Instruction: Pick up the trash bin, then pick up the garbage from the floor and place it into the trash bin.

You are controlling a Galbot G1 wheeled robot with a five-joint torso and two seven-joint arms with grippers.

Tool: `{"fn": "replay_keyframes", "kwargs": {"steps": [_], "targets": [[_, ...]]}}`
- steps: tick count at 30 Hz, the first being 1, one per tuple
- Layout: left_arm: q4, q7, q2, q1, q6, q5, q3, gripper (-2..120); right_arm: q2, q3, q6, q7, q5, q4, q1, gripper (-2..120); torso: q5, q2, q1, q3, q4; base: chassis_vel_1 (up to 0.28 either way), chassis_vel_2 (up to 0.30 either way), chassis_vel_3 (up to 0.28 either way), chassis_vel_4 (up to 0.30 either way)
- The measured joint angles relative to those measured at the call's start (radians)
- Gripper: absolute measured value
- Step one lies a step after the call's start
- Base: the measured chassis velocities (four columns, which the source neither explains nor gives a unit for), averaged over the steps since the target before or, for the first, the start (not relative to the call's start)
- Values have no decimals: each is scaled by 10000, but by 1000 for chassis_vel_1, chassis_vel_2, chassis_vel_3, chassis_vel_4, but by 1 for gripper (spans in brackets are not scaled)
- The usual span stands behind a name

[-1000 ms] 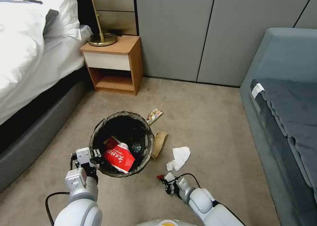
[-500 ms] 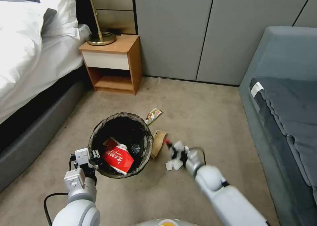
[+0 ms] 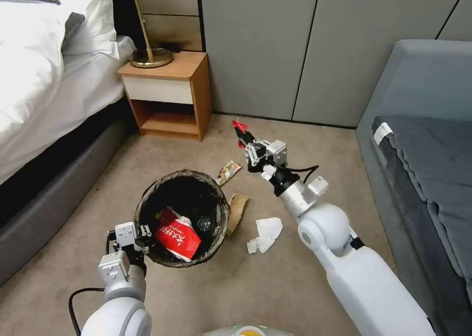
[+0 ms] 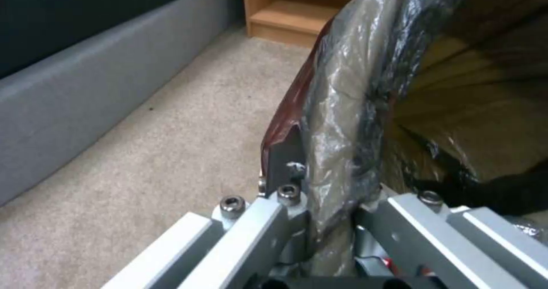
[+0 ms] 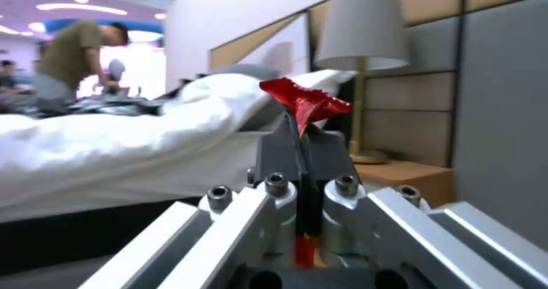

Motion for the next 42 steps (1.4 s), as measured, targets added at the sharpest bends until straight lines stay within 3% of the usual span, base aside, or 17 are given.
{"fn": "replay_keyframes", "kwargs": {"steps": [4,7,19,30,32,34,42], "targets": [[33,1,-1,34,3,47,101,0,-134,-841,361,-72,-947,-211,-717,0,-1,0,0,0,-1,0,0,0,0],[33,13,4,100,14,150,187,0,-154,-1494,689,-72,-1591,-1084,-999,0,-1,0,0,0,0,0,0,0,0],[-198,21,-21,316,14,271,308,0,529,-2222,779,-63,-2059,-2760,-850,2,-2,1,-1,0,0,0,0,0,0],[-241,21,-38,362,14,326,337,0,460,-2238,693,-55,-2087,-2804,-806,38,-1,1,-1,0,0,0,0,0,0],[-241,23,-50,348,12,350,359,0,402,-2213,680,-52,-2081,-2741,-811,50,0,2,0,0,0,0,0,0,0],[-242,23,-53,340,12,360,367,0,383,-2202,678,-49,-2079,-2717,-816,53,0,1,0,0,0,0,0,0,0],[-228,26,-61,318,8,369,375,0,330,-2128,674,-28,-2063,-2630,-877,86,0,1,-1,0,0,0,0,0,0]]}}
